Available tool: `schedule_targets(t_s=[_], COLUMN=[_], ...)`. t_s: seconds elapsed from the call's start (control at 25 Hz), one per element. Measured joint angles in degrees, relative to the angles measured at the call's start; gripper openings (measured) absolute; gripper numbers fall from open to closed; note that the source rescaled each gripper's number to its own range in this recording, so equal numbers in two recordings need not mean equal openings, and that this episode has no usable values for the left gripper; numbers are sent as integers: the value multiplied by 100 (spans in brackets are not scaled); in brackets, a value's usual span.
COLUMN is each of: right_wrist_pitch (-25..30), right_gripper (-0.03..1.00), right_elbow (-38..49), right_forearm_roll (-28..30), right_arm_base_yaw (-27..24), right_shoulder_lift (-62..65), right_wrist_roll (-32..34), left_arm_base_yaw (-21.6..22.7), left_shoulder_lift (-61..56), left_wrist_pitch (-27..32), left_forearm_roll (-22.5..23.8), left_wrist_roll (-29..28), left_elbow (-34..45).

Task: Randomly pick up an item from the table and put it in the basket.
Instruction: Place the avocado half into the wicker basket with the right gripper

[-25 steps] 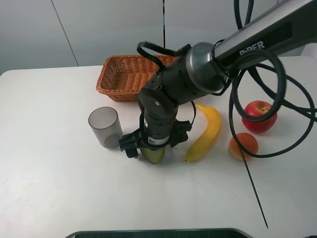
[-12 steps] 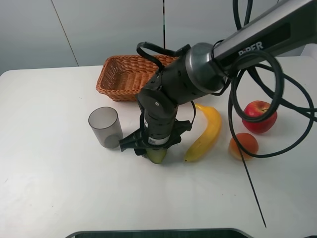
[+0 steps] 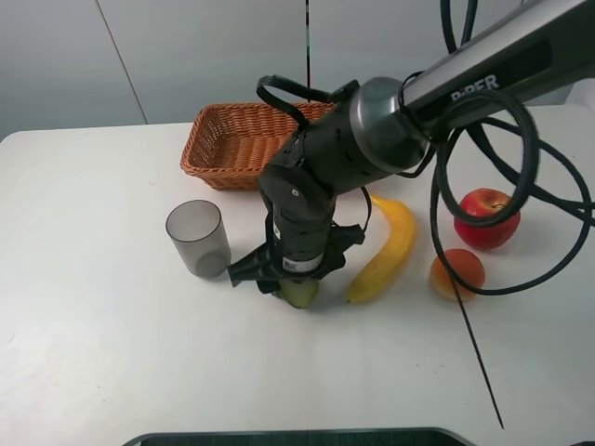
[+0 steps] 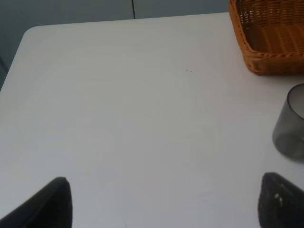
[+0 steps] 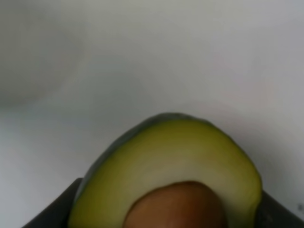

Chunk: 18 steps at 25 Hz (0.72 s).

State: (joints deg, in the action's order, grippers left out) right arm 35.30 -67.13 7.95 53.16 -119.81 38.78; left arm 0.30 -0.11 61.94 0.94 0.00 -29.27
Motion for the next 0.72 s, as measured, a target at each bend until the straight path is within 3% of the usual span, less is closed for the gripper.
schedule_targets(t_s=[0.16,0.52,0.72], right_wrist_pitch=[432,1344,1341], right_gripper=[5,5,5], right_elbow=[0,-559,-1178], right_forearm_roll=[55,199,233], right_arm_base_yaw=[0,-358,-695], right_shoulder_lift=[449,1471,1449], right_wrist_roll=[-534,-3051,-4248], left_arm_base_yaw=[0,0,0], left_shoulder_lift=[0,0,0], left_wrist_pitch=[0,0,0], left_forearm_roll=[0,0,0], left_wrist_roll=[0,0,0], left_elbow=[0,0,0])
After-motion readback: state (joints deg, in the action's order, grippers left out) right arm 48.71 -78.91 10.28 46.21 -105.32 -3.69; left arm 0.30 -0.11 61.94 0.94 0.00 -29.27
